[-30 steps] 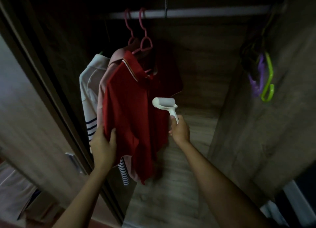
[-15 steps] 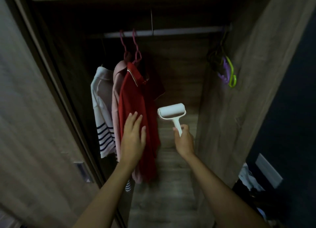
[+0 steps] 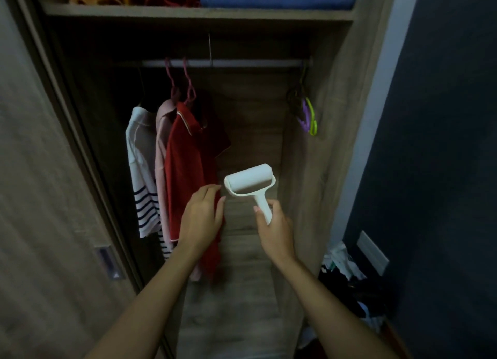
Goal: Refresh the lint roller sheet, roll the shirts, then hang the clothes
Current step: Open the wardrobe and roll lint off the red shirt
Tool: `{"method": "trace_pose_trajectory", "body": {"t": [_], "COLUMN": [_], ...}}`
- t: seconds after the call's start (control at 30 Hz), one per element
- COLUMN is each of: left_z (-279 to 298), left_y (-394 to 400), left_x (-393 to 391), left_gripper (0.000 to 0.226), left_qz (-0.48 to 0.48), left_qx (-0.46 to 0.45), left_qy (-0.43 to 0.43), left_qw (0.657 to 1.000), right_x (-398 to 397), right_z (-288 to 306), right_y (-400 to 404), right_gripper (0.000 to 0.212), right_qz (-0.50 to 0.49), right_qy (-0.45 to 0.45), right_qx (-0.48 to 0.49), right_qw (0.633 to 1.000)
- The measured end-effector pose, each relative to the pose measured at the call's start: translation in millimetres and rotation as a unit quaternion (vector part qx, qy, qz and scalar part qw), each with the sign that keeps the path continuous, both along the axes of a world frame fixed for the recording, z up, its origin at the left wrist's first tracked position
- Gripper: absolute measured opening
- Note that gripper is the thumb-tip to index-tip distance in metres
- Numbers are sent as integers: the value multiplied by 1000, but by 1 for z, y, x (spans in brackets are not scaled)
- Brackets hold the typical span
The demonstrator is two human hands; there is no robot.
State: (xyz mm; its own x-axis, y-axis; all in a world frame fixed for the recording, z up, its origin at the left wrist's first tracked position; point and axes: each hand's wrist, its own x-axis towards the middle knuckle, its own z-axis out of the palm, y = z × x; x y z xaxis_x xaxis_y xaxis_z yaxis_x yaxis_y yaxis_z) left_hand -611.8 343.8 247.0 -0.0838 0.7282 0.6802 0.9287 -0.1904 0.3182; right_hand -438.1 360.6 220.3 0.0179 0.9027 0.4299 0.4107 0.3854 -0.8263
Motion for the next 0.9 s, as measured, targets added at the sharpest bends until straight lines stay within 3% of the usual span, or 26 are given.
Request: {"method": "trace_pose_trajectory", "body": {"t": [0.2, 0.37, 0.5, 0.9], "left_z": [-5, -15, -12, -56], "left_y": [-37, -65, -70, -159], "left_x": [65, 116, 166, 344], "left_gripper": [18, 11, 13, 36], "left_qz": [-35, -67, -145, -442], "left_qx": [19, 23, 18, -88], "left_qy": [-40, -63, -73, -101], "left_qw": [998, 996, 987, 887], "right_x": [58, 112, 168, 291], "right_z": [-1, -11, -17, -74], "right_y": [-58, -114, -164, -332], "right_gripper": [19, 20, 22, 21], "right_qz": [-29, -119, -215, -498], "right_qy": [3, 35, 39, 59], "right_qx": [1, 23, 10, -44], "right_qw": [1000, 992, 976, 864]}}
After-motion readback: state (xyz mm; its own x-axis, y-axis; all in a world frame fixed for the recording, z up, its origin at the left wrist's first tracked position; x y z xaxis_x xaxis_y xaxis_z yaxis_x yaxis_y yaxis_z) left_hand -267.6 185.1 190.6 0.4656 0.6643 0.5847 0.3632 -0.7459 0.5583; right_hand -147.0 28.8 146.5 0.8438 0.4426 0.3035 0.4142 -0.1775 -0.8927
